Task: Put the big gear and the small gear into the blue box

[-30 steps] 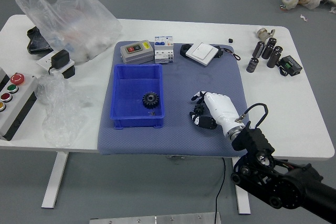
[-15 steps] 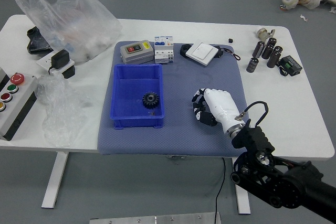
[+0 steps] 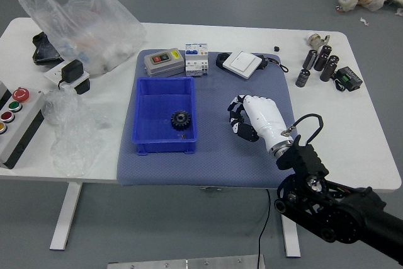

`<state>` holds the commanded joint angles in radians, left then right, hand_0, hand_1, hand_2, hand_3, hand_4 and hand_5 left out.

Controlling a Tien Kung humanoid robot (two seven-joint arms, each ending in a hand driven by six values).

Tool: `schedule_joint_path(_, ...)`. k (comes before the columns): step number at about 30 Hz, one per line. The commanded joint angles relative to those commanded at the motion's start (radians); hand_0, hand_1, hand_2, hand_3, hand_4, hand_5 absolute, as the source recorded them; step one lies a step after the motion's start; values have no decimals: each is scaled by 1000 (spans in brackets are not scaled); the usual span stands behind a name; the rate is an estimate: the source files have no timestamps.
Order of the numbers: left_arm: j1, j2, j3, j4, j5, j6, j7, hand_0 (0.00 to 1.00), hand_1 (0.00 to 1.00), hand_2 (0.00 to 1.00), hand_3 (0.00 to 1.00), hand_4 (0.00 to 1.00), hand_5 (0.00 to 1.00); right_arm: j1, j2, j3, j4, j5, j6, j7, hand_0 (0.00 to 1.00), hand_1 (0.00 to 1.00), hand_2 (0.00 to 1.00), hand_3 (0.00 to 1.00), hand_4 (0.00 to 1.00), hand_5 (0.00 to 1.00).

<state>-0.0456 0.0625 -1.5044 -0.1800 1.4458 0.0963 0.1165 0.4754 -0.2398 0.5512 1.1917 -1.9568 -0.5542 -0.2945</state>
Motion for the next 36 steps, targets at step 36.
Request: schedule_joint_path(36, -1, 13, 5, 0, 3, -1, 8, 641, 614, 599, 650, 639, 317, 335, 224, -274, -216, -73, 66, -35, 681, 715, 771, 723, 518, 118)
